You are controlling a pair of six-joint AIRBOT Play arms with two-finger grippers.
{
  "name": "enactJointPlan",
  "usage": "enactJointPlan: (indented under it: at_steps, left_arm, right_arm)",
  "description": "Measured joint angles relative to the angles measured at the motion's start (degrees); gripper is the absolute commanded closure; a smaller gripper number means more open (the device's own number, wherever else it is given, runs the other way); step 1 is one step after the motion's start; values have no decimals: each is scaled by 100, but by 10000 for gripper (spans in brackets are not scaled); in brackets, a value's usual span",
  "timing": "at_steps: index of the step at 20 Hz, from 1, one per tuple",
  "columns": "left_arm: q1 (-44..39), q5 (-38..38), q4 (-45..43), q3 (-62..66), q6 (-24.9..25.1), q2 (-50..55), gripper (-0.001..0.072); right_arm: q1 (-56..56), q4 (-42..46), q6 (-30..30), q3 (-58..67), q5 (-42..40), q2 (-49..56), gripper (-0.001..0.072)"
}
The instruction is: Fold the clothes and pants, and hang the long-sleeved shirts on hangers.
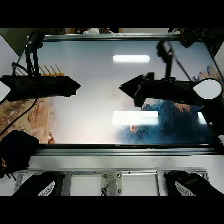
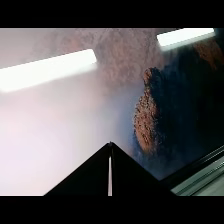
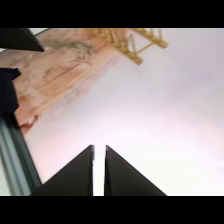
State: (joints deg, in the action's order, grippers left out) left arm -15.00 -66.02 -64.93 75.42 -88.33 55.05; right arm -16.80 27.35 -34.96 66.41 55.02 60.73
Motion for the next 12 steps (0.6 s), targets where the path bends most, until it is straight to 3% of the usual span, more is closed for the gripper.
enactJointPlan:
  at_steps: [12]
  left_arm:
    - [0, 710, 20, -866, 9, -741, 691]
  right_arm:
    - [-501, -17, 0, 0, 94, 227, 697]
